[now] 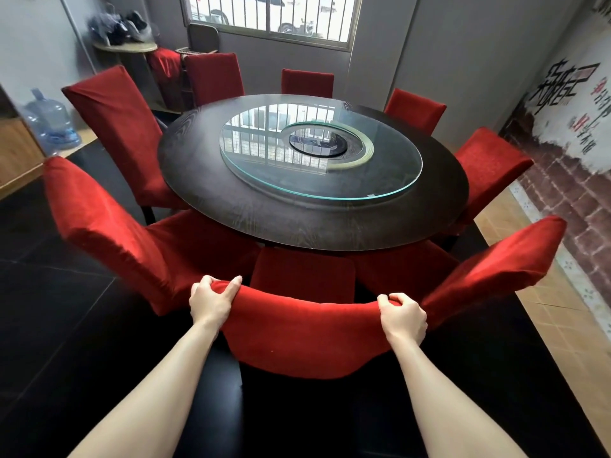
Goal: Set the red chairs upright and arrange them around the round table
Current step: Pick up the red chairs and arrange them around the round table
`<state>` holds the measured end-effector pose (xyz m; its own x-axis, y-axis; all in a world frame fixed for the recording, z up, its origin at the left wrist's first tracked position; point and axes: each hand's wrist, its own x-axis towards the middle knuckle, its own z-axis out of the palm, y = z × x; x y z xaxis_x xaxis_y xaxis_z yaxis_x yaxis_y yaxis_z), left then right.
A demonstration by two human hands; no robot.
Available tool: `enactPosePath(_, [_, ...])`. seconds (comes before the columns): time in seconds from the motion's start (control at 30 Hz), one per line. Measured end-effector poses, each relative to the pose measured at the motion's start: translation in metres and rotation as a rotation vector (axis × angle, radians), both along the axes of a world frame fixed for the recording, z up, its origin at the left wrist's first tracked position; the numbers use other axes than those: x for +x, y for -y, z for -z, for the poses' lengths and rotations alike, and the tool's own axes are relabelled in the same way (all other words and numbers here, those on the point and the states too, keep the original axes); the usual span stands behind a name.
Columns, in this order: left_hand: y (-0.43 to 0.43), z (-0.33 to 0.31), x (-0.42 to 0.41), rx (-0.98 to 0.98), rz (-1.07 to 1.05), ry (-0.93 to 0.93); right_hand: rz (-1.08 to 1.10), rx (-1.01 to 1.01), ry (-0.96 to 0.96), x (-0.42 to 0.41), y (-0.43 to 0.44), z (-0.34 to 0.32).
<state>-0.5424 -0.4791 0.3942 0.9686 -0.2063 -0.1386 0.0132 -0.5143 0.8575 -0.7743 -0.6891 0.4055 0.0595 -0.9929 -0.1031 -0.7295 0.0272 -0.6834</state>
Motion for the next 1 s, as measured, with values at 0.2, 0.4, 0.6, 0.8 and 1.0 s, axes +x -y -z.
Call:
enactPosePath(0.2, [0.003, 0.002, -0.002, -0.011, -0.032, -0.009, -0.003, -0.026, 0.017, 0.002, 0.006, 0.001])
enactPosePath(0.4, [0.015, 0.004, -0.013, -0.028, -0.055, -0.014, -0.007, -0.043, 0.033, -0.001, 0.024, 0.0])
enactPosePath(0.6, [0.017, 0.005, -0.015, -0.013, -0.076, 0.015, -0.047, -0.037, 0.031, -0.004, 0.029, 0.0])
enactPosePath(0.8, [0.02, 0.004, -0.018, -0.014, -0.067, 0.025, -0.048, -0.041, 0.033, -0.006, 0.034, 0.001])
enactPosePath(1.0, [0.023, 0.004, -0.022, -0.021, -0.08, 0.01, -0.074, -0.048, 0.027, -0.008, 0.04, 0.001])
